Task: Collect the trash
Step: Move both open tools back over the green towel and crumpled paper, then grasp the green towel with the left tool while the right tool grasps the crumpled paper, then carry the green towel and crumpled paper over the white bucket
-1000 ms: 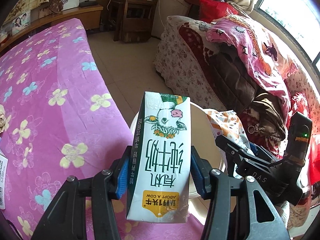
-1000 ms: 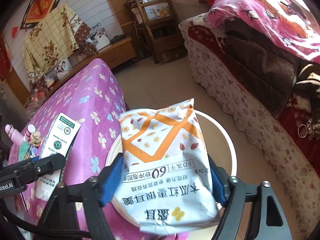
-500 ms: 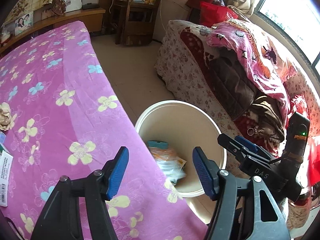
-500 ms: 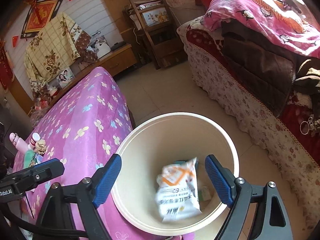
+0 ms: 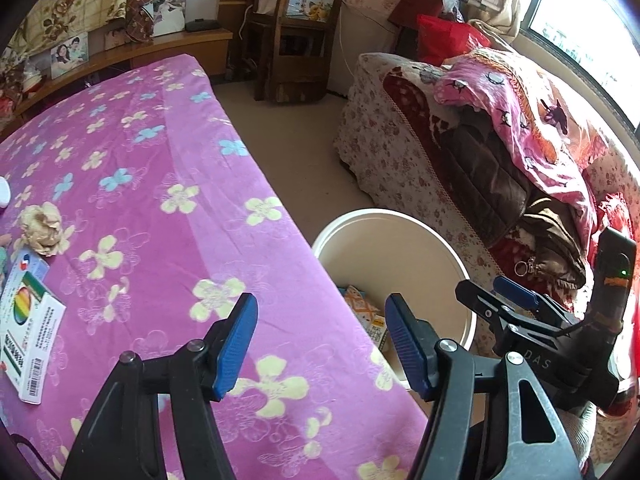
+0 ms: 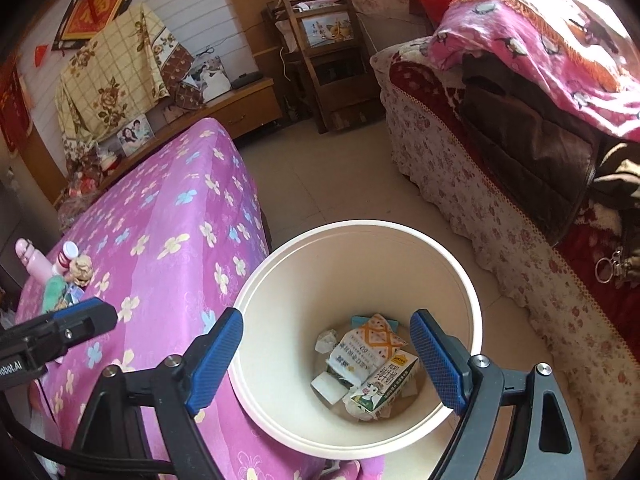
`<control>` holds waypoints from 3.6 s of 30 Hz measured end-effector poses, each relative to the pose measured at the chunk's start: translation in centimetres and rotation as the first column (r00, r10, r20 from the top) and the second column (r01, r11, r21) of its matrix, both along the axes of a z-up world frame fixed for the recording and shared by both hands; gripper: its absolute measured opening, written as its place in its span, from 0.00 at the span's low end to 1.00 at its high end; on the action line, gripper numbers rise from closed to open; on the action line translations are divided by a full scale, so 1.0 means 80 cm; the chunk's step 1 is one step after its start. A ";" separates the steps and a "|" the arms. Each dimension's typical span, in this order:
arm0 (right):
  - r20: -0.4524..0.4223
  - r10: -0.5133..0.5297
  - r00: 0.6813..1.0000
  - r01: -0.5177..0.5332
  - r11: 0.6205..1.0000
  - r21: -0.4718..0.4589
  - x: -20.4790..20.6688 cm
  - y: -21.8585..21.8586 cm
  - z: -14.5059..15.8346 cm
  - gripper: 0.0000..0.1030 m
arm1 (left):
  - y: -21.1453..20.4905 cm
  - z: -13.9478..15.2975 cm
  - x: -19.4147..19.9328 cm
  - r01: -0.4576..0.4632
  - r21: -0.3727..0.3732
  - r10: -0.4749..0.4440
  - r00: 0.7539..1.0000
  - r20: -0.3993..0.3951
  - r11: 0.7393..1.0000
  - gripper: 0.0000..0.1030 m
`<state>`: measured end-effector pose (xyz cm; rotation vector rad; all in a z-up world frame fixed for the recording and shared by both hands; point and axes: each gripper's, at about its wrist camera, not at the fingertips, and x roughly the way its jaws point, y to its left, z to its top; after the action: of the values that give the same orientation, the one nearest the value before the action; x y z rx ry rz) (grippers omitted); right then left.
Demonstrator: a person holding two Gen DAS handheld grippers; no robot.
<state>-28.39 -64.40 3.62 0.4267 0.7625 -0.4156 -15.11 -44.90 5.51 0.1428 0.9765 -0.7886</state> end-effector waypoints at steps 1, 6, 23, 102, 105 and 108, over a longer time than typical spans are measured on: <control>0.001 0.006 1.000 -0.006 1.000 -0.006 0.001 0.005 0.002 0.85 | 0.003 0.001 0.000 -0.004 0.000 0.004 1.000 0.003 1.000 0.65; 0.001 0.038 0.999 -0.038 0.998 -0.047 0.006 0.027 0.014 0.85 | 0.019 0.006 0.002 -0.025 -0.004 0.025 1.000 0.014 1.000 0.65; 0.010 0.184 0.983 -0.182 0.976 -0.117 0.047 0.114 0.049 0.85 | 0.118 0.024 0.023 -0.157 -0.010 0.157 0.986 0.049 0.988 0.65; 0.077 0.572 0.817 -0.576 0.816 0.050 0.248 0.296 0.044 0.31 | 0.315 0.024 0.133 -0.356 -0.018 0.356 0.933 0.058 0.934 0.36; 0.074 0.566 0.821 -0.570 0.820 0.054 0.223 0.286 0.045 0.31 | 0.302 0.027 0.117 -0.332 -0.021 0.333 0.941 0.062 0.943 0.36; 0.083 0.549 0.831 -0.555 0.830 0.062 0.200 0.275 0.046 0.31 | 0.285 0.031 0.099 -0.306 -0.021 0.306 0.948 0.082 0.952 0.36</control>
<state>-12.35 -42.39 7.29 0.2750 0.8070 0.1777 -7.21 -22.14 8.00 0.0157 0.8882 -0.4966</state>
